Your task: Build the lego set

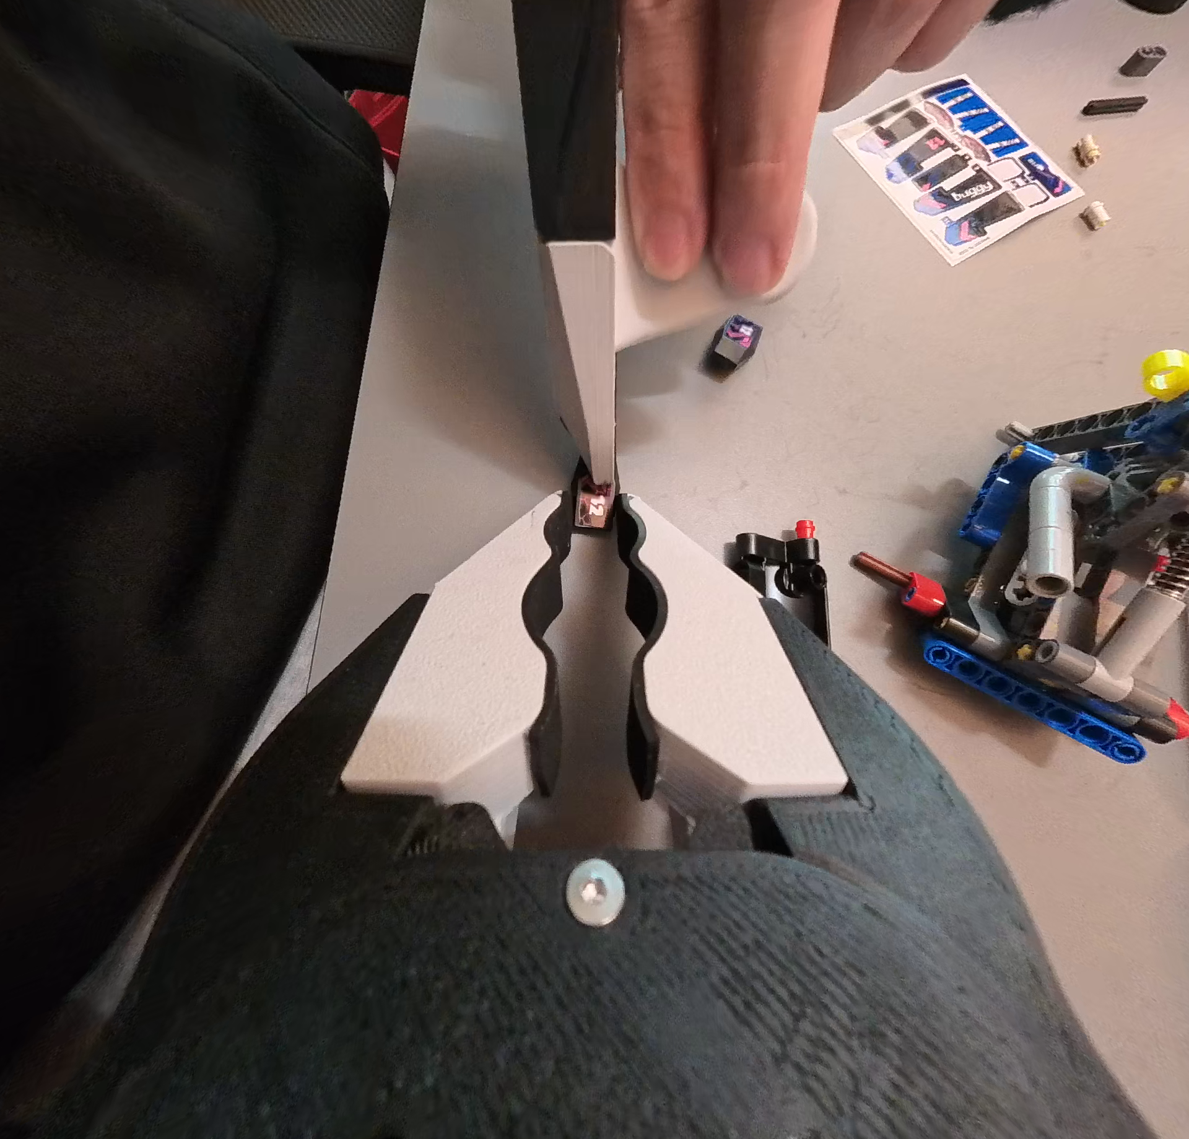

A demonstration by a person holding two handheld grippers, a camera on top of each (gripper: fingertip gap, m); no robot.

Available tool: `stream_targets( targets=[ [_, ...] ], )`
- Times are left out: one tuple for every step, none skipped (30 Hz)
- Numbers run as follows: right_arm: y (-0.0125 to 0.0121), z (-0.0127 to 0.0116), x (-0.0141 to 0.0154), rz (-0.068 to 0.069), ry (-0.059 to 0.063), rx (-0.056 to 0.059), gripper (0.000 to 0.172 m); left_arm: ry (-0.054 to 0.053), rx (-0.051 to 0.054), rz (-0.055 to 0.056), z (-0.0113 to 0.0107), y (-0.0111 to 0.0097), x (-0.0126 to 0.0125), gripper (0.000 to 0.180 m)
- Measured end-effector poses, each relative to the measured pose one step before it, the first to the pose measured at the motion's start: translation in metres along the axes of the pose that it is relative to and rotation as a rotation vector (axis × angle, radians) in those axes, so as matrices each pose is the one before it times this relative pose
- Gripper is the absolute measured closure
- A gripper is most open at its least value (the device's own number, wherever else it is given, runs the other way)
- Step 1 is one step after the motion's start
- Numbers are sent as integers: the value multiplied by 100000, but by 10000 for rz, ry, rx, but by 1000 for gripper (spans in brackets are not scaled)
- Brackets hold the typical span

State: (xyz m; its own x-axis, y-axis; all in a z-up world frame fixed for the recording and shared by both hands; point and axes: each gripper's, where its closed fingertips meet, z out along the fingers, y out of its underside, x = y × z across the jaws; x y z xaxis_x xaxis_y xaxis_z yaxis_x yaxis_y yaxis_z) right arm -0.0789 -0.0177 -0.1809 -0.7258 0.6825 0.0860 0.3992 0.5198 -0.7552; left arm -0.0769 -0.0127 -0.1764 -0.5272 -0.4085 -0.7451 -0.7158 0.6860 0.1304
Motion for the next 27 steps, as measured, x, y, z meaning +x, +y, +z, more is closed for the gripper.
stream_targets(
  targets=[
    [-5, 6, 5, 1, -1, 1, 160, 89, 40, 23, 15, 5, -3, 180],
    [2, 0, 13, 0, 0, -1, 160, 92, 33, 31, 3, 8, -1, 180],
    [3, 13, 8, 0, 1, 1, 160, 91, 32, 14, -1, -4, 8, 180],
    [-5, 6, 10, -1, 1, 1, 160, 91, 31, 7, -5, -8, 0, 180],
    [-4, 5, 13, -3, 3, 0, 160, 86, 28, 16, 7, 7, 3, 180],
    [4, 12, 7, 0, 0, 0, 160, 82, 14, 12, -11, 5, 5, 180],
    [-5, 6, 5, 1, -1, 1, 160, 70, 4, 19, 8, 1, 9, 180],
    [-10, 12, 14, 0, 0, 2, 160, 93, 14, 16, -8, -1, 11, 180],
    [9, 7, 6, 3, -3, 0, 160, 124, 14, 10, -11, 4, 18, 180],
    [-6, 11, 12, 9, -8, 0, 160, 129, 0, 28, 3, 8, -2, 180],
    [-7, 12, 10, 10, -8, 0, 160, 142, -3, 40, 5, -3, 12, 180],
    [9, 8, 10, 9, -8, 0, 160, 152, 2, 33, 10, -6, -2, 180],
    [-3, 10, 18, 13, -11, -2, 160, 146, 4, 15, 19, 5, -8, 180],
    [-7, 12, 5, 12, -11, 0, 160, 131, 9, -8, 22, -10, -1, 180],
    [2, -4, 6, -3, -2, 2, 160, 139, 12, -29, 2, -17, -2, 180],
    [-11, -6, 3, -13, 5, 2, 160, 131, 5, -15, 13, -19, 2, 180],
    [5, 7, 21, -17, 17, 1, 160, 133, 0, -2, -2, -12, 7, 180],
    [-8, 0, 15, -39, 32, 2, 160, 134, -12, 24, 5, -19, -6, 180],
    [-7, -22, 5, -47, 35, 5, 160, 96, -15, 67, 26, -43, -28, 180],
    [6, -20, -6, -38, 18, 5, 160, 91, 13, 53, 35, -94, -32, 180],
    [-13, 1, -36, -38, -4, 5, 160, 106, -6, 12, 41, -74, -13, 180],
    [-9, 1, 28, -31, 35, 3, 160, 122, -14, 46, 4, -17, 2, 180],
    [-10, 1, 30, -28, 38, 4, 159, 93, -16, 65, 1, 2, -10, 180],
    [-2, 5, -57, -41, -21, 2, 160, 38, -25, 26, 10, -7, 1, 180],
    [-2, 11, -28, -26, -7, 1, 161, -20, 9, 20, -6, -22, -8, 180],
    [-6, 7, 8, -4, -2, 2, 161, -45, 10, -11, -13, 10, 0, 180],
    [5, 13, 5, 5, -9, 1, 161, -53, 11, -49, -18, 3, 4, 180]
  ],
)
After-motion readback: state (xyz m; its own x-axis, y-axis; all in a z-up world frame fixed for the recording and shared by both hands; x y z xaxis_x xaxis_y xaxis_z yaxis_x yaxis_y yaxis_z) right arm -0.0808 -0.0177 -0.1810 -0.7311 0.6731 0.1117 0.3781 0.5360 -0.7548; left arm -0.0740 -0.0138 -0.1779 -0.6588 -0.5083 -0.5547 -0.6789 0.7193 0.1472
